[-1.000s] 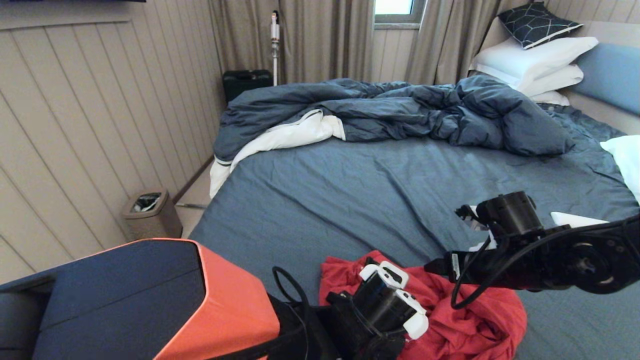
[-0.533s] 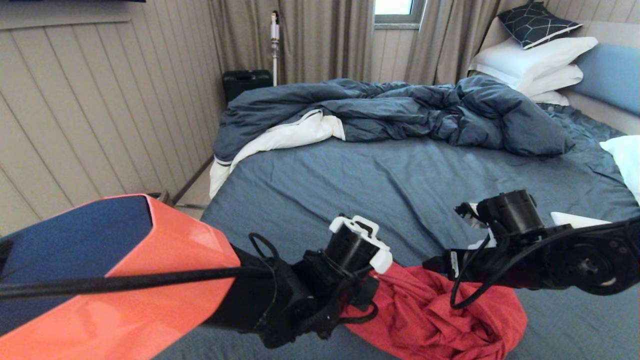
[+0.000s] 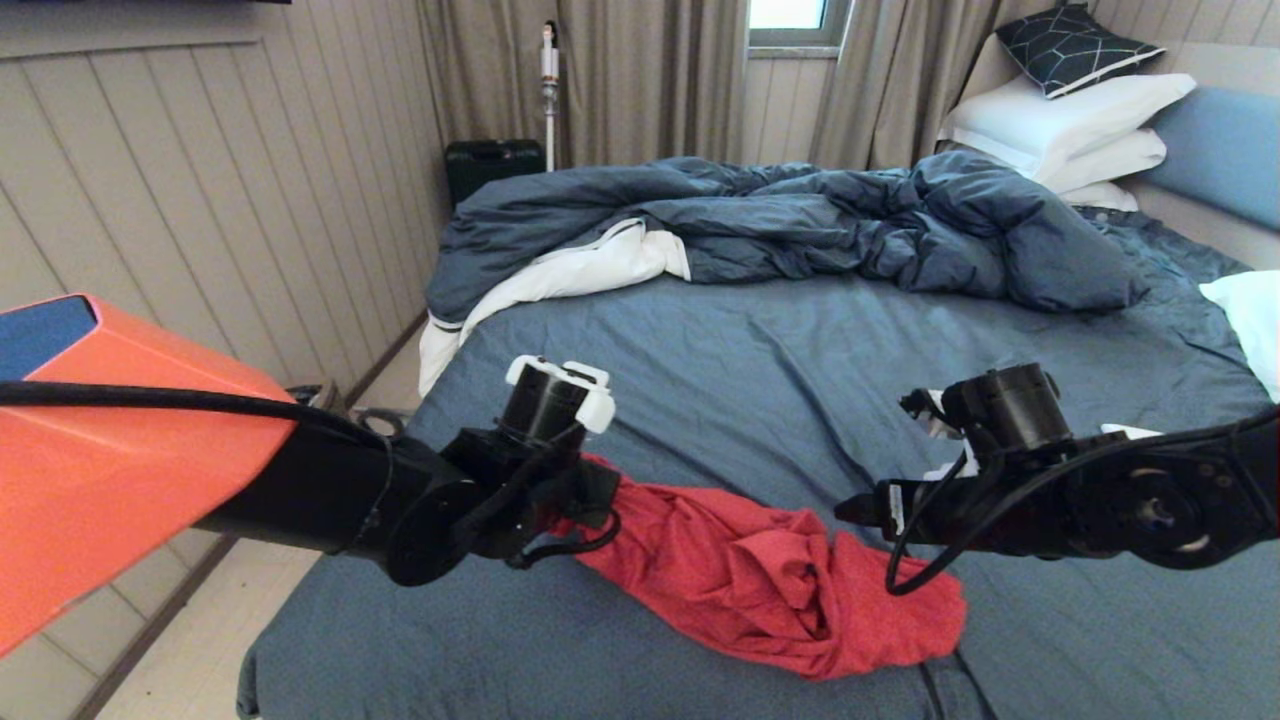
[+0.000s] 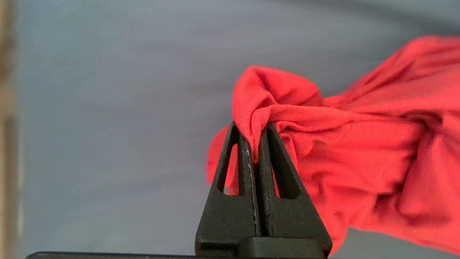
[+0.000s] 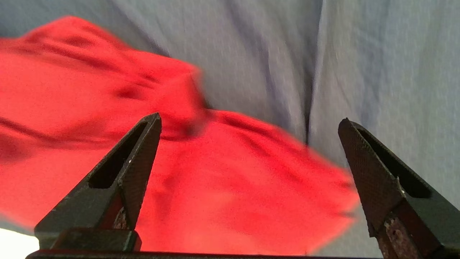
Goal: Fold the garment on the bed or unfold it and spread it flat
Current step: Unford the red T-shirt
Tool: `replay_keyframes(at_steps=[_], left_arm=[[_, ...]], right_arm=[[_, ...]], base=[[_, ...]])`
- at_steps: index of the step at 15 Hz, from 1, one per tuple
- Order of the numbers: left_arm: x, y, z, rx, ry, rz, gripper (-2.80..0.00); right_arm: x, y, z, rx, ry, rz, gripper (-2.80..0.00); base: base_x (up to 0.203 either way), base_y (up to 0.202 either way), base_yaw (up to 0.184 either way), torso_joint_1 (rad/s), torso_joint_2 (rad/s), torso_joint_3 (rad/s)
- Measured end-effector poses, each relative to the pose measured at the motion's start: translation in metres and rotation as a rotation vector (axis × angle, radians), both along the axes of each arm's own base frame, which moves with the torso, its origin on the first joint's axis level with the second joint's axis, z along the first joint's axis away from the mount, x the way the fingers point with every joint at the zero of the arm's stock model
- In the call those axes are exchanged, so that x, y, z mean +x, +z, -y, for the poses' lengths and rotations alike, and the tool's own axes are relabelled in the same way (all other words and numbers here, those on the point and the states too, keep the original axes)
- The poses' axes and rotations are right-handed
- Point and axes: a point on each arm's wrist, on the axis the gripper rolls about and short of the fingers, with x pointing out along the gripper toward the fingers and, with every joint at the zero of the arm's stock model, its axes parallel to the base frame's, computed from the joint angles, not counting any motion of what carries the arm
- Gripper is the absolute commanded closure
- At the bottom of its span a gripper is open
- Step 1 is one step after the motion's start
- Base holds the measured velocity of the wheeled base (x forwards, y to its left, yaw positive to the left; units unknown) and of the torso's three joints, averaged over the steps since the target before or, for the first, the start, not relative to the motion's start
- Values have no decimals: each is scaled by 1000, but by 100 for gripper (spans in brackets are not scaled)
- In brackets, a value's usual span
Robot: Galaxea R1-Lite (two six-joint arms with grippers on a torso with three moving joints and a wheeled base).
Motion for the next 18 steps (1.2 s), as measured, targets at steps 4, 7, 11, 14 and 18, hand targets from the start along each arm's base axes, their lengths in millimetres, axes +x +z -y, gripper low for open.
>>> replay_keyframes(at_steps=[4,7,11,14,18], left_arm=[[5,-9,-49,41,79,-50,0],[1,-14,-70,55,96,-59,0],[-7,-26,-76,56,94,-51,0],[-7,-30,-76,58,94,-59,0],[-5,-30,-74,52,93,-54,0]], right_arm=[[6,2,-10,4,30,10,-280],[8,2,-25,8,75,16,-280],[5,1,-76,37,257,12,-280],[9,-3,-108,31,348,8,-280],[17,-23,-130,-3,386,-49,-280]], base=[[0,0,0,0,0,0],[0,0,0,0,0,0],[0,0,0,0,0,0],[0,0,0,0,0,0],[0,0,0,0,0,0]])
